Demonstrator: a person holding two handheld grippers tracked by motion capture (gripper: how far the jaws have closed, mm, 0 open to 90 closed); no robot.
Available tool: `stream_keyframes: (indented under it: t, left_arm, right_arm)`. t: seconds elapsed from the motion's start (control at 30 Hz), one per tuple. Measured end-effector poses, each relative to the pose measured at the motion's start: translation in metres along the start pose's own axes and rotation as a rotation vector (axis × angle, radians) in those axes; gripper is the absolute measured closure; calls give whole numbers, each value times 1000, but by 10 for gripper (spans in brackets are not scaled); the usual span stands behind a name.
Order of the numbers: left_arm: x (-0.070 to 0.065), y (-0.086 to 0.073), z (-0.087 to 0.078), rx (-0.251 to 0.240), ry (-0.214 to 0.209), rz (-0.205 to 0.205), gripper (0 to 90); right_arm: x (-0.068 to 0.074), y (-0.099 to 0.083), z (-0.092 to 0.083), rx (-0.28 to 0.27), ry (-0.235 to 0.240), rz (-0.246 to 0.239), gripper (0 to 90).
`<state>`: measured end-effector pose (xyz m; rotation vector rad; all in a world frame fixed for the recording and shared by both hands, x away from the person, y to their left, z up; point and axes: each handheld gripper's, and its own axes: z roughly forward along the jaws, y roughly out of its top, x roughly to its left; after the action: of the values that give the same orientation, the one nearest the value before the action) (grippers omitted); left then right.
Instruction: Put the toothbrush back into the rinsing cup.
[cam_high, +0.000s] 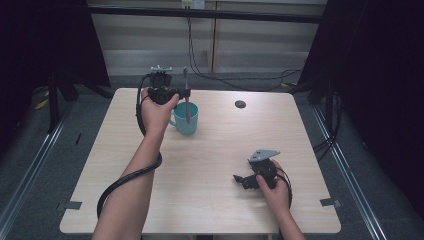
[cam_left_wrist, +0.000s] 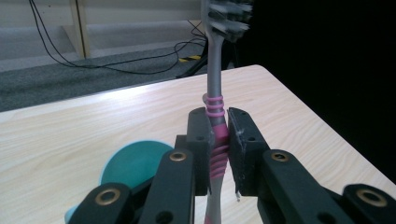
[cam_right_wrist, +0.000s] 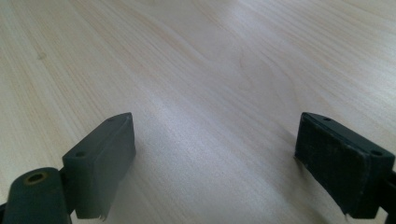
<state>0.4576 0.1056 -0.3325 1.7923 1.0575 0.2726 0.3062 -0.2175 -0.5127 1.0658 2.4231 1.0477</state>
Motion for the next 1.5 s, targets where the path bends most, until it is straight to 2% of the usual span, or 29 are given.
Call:
stream_keyframes:
  t: [0.4, 0.7, 0.83, 1.0, 1.5]
  left_arm:
    - [13, 7, 18, -17, 29, -13, 799]
    - [25, 5, 32, -37, 49, -19, 798]
    - [28, 0, 38, -36, 70, -9, 798]
    - [31, -10, 45, -22, 81, -18, 797]
    - [31, -39, 54, 18, 84, -23, 794]
  right_arm:
    - [1, 0, 0, 1, 8, -5, 117]
    - [0, 0, 0, -2, 9, -13, 117]
    - [1, 0, 0, -1, 13, -17, 118]
    - [1, 0, 0, -1, 17, -21, 118]
    - [3, -1, -1, -2, 26, -26, 118]
